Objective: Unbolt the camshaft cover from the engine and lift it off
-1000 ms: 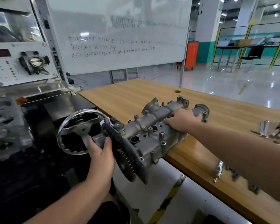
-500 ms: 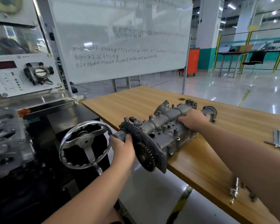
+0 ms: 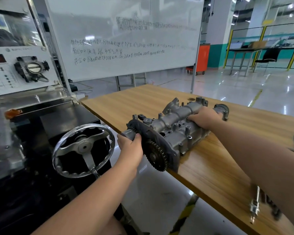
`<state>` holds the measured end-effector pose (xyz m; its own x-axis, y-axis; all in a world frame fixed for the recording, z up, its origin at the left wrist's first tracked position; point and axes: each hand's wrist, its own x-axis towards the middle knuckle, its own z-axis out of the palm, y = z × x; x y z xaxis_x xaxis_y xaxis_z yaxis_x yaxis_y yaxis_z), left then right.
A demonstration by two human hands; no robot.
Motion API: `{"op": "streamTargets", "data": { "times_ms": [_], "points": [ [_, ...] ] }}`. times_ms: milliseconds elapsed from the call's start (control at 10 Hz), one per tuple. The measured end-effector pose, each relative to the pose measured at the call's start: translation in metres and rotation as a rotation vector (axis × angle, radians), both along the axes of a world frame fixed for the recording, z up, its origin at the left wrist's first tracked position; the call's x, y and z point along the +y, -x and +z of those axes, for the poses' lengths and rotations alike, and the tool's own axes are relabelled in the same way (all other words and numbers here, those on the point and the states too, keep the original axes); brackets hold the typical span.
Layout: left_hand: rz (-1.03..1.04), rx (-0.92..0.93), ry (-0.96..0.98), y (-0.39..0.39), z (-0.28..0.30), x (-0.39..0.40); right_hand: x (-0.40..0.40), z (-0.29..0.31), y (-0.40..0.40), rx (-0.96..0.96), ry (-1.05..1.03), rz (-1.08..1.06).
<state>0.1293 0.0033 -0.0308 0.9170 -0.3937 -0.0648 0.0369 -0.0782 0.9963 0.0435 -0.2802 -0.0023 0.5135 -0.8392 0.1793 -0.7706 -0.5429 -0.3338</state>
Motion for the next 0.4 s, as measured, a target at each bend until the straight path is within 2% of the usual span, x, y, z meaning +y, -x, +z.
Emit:
{"op": "streamTargets", "data": {
  "times_ms": [200,300,400],
  "points": [
    [-0.013,0.007,-0.022,-0.003,0.000,0.007,0.009,0.003,0.007,0.035,-0.019,0.023],
    [-0.131,0.034,-0.100,-0.006,0.004,0.024,0.018,0.008,0.008,-0.041,-0.076,0.000],
    [-0.241,-0.024,-0.145,-0.007,0.005,0.065,0.048,0.025,0.001,-0.174,-0.085,0.012]
  ]
}}
